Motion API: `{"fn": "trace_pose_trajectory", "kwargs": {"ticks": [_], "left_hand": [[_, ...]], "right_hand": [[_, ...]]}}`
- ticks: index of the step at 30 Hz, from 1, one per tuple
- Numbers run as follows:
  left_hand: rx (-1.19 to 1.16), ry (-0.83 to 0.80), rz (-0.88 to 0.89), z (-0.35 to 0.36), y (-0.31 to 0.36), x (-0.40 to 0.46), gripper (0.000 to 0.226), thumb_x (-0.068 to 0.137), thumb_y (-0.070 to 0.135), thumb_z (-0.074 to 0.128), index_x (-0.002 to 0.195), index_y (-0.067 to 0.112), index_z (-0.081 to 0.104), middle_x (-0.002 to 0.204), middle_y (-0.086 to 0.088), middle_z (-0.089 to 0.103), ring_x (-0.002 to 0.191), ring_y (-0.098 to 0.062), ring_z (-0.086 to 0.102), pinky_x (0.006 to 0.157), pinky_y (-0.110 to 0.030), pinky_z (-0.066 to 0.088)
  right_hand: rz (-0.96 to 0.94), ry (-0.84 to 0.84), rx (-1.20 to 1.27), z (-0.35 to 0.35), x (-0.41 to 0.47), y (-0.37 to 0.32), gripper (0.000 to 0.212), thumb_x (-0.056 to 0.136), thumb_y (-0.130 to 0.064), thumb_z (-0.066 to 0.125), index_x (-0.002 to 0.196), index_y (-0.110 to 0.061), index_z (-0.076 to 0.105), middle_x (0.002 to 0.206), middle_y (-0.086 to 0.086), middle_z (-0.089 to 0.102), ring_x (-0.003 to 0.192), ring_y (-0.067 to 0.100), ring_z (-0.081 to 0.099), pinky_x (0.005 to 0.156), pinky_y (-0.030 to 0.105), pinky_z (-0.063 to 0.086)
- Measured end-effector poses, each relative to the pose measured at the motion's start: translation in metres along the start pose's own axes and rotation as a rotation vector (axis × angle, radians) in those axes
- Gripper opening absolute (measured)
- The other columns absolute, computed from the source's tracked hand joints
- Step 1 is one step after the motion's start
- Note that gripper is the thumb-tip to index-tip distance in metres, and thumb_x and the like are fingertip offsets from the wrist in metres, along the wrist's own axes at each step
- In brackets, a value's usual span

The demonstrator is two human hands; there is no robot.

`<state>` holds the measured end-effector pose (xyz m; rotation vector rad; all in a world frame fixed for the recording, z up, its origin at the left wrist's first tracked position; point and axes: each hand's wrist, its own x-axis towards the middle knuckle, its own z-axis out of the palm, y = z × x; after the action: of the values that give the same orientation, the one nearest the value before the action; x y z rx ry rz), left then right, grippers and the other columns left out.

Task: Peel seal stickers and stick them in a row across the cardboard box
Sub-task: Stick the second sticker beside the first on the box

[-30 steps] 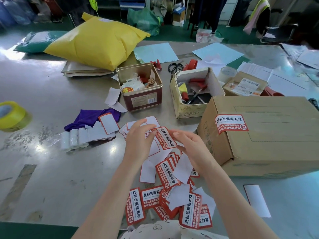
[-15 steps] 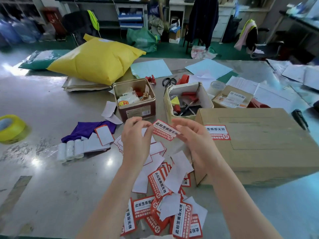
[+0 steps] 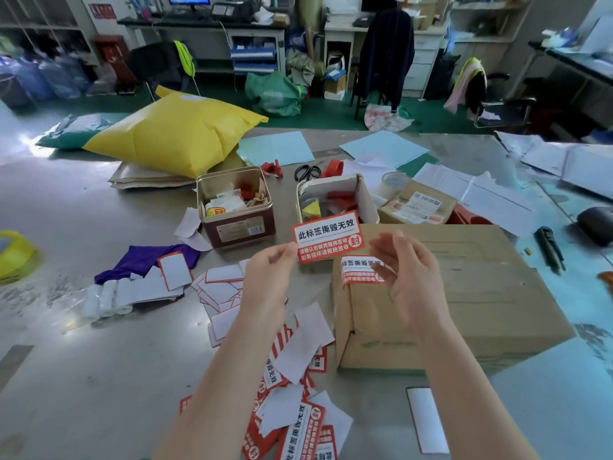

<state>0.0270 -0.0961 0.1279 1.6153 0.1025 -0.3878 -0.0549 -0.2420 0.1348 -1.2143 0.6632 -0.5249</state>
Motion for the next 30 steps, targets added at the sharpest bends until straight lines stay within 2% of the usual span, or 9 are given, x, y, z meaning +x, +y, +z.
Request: {"fn": "trace_pose_trajectory", "kwargs": {"ticks": [5, 12, 16, 19, 21, 23, 26, 28, 30], "left_hand": [[0.07, -0.028, 0.054, 0.03, 0.001, -0.014, 0.025, 0.094, 0.028, 0.052, 0.107, 0.016, 0.068, 0.1, 0.005, 0.07, 0.094, -0.001, 0.057, 0.078, -0.021, 0.038], [0.182, -0.067, 0.131, 0.061, 0.001, -0.027, 0.025, 0.095, 0.03, 0.049, 0.102, 0.016, 0.068, 0.087, 0.012, 0.067, 0.077, 0.006, 0.054, 0.062, -0.012, 0.033], [0.199, -0.037, 0.154, 0.075, -0.002, -0.031, 0.023, 0.094, 0.03, 0.05, 0.098, 0.018, 0.069, 0.085, 0.01, 0.069, 0.073, 0.005, 0.058, 0.052, -0.004, 0.04], [0.202, -0.015, 0.13, 0.084, -0.01, -0.03, 0.024, 0.095, 0.034, 0.046, 0.098, 0.022, 0.067, 0.087, 0.009, 0.068, 0.08, 0.001, 0.06, 0.061, -0.011, 0.038], [0.195, -0.016, 0.138, 0.09, -0.019, -0.028, 0.024, 0.095, 0.035, 0.045, 0.106, 0.025, 0.064, 0.099, 0.007, 0.068, 0.09, -0.002, 0.061, 0.068, -0.016, 0.045], [0.194, -0.042, 0.178, 0.09, -0.023, -0.026, 0.025, 0.096, 0.032, 0.045, 0.117, 0.03, 0.057, 0.107, 0.015, 0.064, 0.096, 0.003, 0.06, 0.074, -0.017, 0.05], [0.123, -0.108, 0.178, 0.088, -0.025, -0.023, 0.026, 0.097, 0.026, 0.042, 0.119, 0.04, 0.047, 0.1, 0.028, 0.058, 0.091, 0.014, 0.058, 0.072, -0.013, 0.049], [0.157, -0.154, 0.173, 0.089, -0.027, -0.019, 0.039, 0.098, 0.028, 0.04, 0.136, 0.036, 0.035, 0.12, 0.019, 0.055, 0.109, 0.001, 0.055, 0.09, -0.025, 0.049], [0.343, -0.188, 0.22, 0.09, -0.03, -0.016, 0.047, 0.098, 0.026, 0.041, 0.142, 0.033, 0.028, 0.139, 0.011, 0.044, 0.125, -0.008, 0.045, 0.101, -0.031, 0.043]], "right_hand": [[0.058, -0.121, -0.078, -0.024, 0.003, -0.015, 0.045, 0.091, -0.049, 0.046, 0.098, -0.011, 0.068, 0.087, 0.007, 0.075, 0.075, 0.016, 0.069, 0.063, 0.025, 0.053], [-0.074, -0.115, -0.373, -0.058, 0.017, -0.02, 0.018, 0.091, -0.023, 0.059, 0.093, -0.009, 0.07, 0.07, 0.0, 0.069, 0.056, 0.007, 0.056, 0.057, 0.023, 0.046], [-0.142, -0.098, -0.495, -0.076, 0.027, -0.019, 0.016, 0.091, -0.026, 0.059, 0.089, -0.015, 0.07, 0.066, 0.001, 0.067, 0.054, 0.011, 0.05, 0.055, 0.023, 0.044], [-0.164, -0.083, -0.52, -0.081, 0.033, -0.013, 0.015, 0.091, -0.027, 0.059, 0.088, -0.016, 0.07, 0.064, 0.001, 0.066, 0.053, 0.01, 0.049, 0.054, 0.024, 0.044], [-0.157, -0.057, -0.512, -0.083, 0.039, -0.009, 0.015, 0.091, -0.026, 0.059, 0.087, -0.016, 0.07, 0.064, 0.001, 0.065, 0.053, 0.011, 0.049, 0.055, 0.027, 0.044], [-0.14, -0.016, -0.506, -0.086, 0.044, -0.007, 0.016, 0.092, -0.026, 0.057, 0.085, -0.017, 0.068, 0.064, 0.002, 0.064, 0.054, 0.011, 0.049, 0.055, 0.027, 0.043], [-0.117, 0.008, -0.538, -0.093, 0.054, -0.005, 0.017, 0.092, -0.028, 0.057, 0.085, -0.017, 0.068, 0.067, 0.004, 0.066, 0.053, 0.01, 0.05, 0.054, 0.025, 0.043], [-0.103, 0.001, -0.552, -0.096, 0.058, -0.002, 0.016, 0.091, -0.028, 0.058, 0.086, -0.017, 0.068, 0.067, 0.006, 0.067, 0.052, 0.011, 0.049, 0.054, 0.027, 0.042], [-0.095, -0.003, -0.576, -0.098, 0.06, 0.001, 0.015, 0.091, -0.028, 0.059, 0.087, -0.018, 0.069, 0.061, 0.004, 0.064, 0.05, 0.011, 0.047, 0.054, 0.029, 0.041]]}}
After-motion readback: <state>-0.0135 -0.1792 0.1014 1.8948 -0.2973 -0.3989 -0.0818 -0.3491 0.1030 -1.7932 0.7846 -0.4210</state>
